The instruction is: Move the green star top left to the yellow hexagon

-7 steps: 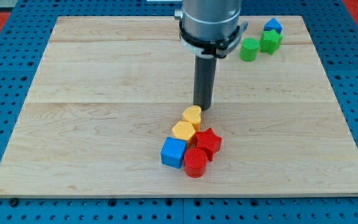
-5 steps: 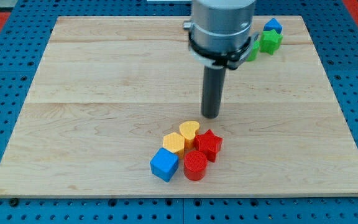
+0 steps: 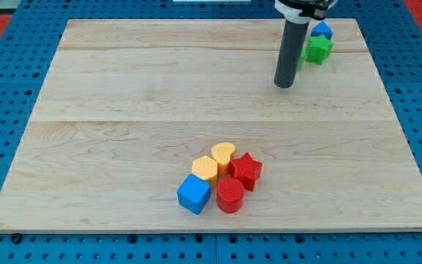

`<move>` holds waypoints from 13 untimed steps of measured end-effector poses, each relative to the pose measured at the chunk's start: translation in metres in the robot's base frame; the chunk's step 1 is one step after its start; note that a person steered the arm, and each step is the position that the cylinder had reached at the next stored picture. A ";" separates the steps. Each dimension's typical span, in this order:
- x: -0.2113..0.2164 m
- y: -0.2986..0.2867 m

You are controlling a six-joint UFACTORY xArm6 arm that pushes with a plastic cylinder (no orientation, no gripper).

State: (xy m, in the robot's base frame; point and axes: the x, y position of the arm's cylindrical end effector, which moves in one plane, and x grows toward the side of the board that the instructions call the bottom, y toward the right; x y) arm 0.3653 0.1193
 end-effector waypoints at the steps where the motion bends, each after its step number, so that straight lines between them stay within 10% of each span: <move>1: 0.015 0.023; 5: -0.011 0.176; 7: 0.124 0.136; 8: 0.123 0.098; 13: -0.081 0.144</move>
State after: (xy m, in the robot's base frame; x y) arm 0.2846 0.2631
